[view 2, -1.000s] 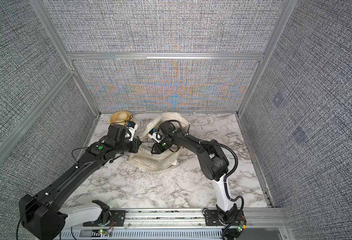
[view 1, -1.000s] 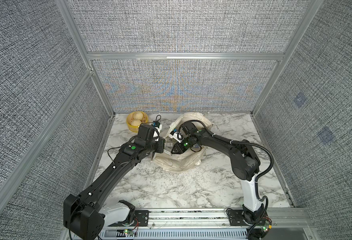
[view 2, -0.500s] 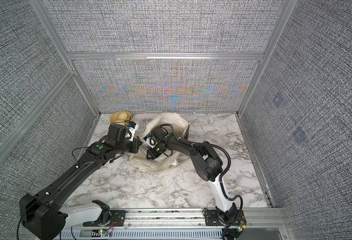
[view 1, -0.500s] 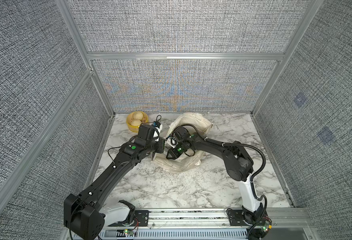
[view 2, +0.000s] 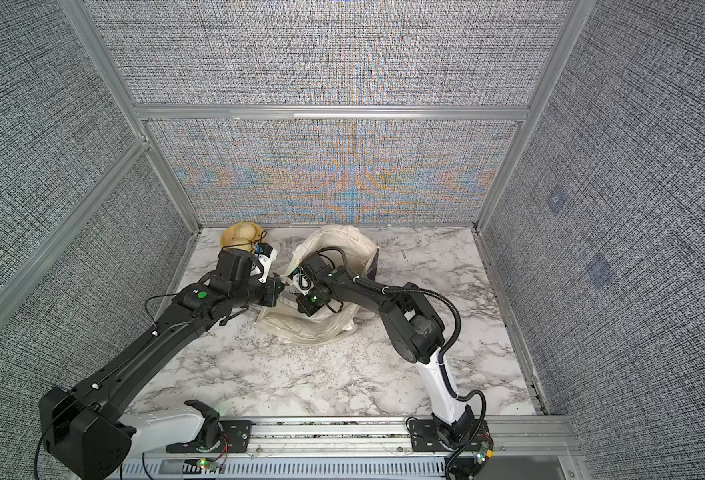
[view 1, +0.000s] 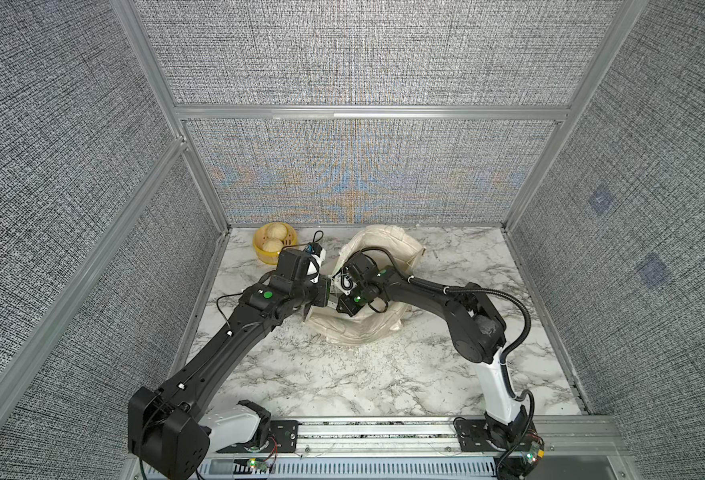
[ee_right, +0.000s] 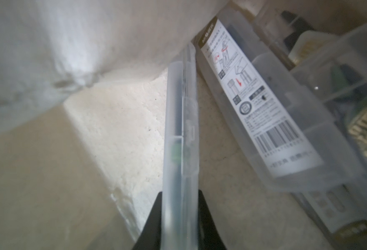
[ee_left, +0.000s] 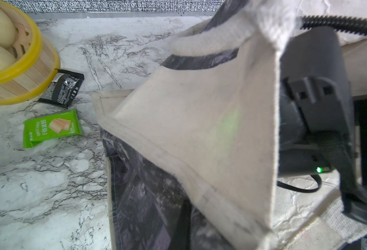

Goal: Take out the compass set from the canvas bag
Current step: Pick up the compass set from the canvas bag.

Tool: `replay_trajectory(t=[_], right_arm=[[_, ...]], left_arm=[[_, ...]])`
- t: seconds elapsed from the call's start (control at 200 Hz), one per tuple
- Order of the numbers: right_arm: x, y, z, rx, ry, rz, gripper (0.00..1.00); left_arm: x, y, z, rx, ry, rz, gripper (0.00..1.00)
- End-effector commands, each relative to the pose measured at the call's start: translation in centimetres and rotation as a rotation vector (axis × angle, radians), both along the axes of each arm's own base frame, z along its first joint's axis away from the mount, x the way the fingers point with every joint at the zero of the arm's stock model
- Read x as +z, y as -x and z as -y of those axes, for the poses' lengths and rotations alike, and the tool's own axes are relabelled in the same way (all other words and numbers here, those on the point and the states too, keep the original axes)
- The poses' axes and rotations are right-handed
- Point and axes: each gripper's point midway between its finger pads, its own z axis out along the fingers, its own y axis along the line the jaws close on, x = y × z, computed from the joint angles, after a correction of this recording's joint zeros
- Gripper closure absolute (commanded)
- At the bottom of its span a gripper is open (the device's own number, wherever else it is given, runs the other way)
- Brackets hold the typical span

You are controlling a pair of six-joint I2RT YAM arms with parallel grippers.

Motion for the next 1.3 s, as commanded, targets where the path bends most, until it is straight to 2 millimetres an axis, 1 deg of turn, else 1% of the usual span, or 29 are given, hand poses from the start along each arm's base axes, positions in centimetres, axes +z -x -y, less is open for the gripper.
replay_trajectory(t=[0.0, 0.035, 0.15, 0.305, 0.41, 0.485, 0.57, 0.68, 0.78, 0.89, 0.975, 1.03, 1.095, 1.175, 1.221, 1.291], right_arm=[[1.7, 0.3, -1.0, 0.022, -0.063, 0.0, 0.88], [1.9, 0.4, -1.0, 0.02, -0.067, -0.002, 0.89], [3.0, 0.6, -0.8, 0.013, -0.071, -0.002, 0.9], [5.0, 0.9, 0.5, -0.013, -0.042, 0.019, 0.91], [6.3, 1.3, 2.2, -0.04, 0.003, 0.041, 0.92], [7.1, 1.8, 3.8, -0.064, 0.044, 0.055, 0.93], [8.0, 3.0, 5.6, -0.08, 0.08, 0.05, 0.94], [10.3, 4.9, 7.5, -0.097, 0.093, 0.041, 0.94], [13.5, 7.2, 8.7, -0.089, 0.046, 0.033, 0.94], [17.3, 9.8, 9.8, -0.074, -0.033, 0.024, 0.94], [20.7, 11.7, 11.0, -0.062, -0.098, 0.04, 0.94], [23.0, 12.3, 11.9, -0.076, -0.146, 0.08, 0.94], [26.3, 12.1, 13.3, -0.112, -0.213, 0.146, 0.94], [30.0, 10.9, 15.1, -0.169, -0.293, 0.201, 0.94], [31.6, 9.8, 16.2, -0.223, -0.324, 0.237, 0.95], [33.3, 7.9, 18.3, -0.322, -0.375, 0.285, 0.95]], left_arm=[[-0.8, 0.5, -0.3, -0.007, -0.028, -0.036, 1.0], [-0.8, 0.5, -0.3, -0.007, -0.028, -0.037, 1.0], [-0.7, 0.4, -0.4, 0.001, -0.031, -0.03, 1.0], [-0.5, 0.3, -0.7, 0.014, -0.034, -0.021, 1.0], [-0.2, 0.2, -1.0, 0.034, -0.036, -0.008, 1.0], [0.3, 0.1, -1.1, 0.04, -0.031, 0.002, 1.0], [0.8, 0.1, -1.1, 0.044, -0.022, 0.016, 1.0], [1.3, 0.1, -1.3, 0.051, -0.016, 0.038, 1.0], [1.4, 0.0, -1.6, 0.064, -0.02, 0.045, 1.0], [2.1, -0.1, -1.6, 0.075, -0.004, 0.067, 1.0], [2.7, -0.3, -1.5, 0.086, 0.02, 0.081, 1.0], [3.0, -0.4, -1.4, 0.092, 0.036, 0.089, 1.0], [3.1, -0.5, -1.3, 0.097, 0.048, 0.093, 1.0], [3.4, -0.4, -1.7, 0.116, 0.045, 0.099, 1.0], [3.6, -0.4, -2.1, 0.133, 0.035, 0.105, 1.0], [4.2, -0.3, -3.0, 0.166, 0.018, 0.125, 1.0]])
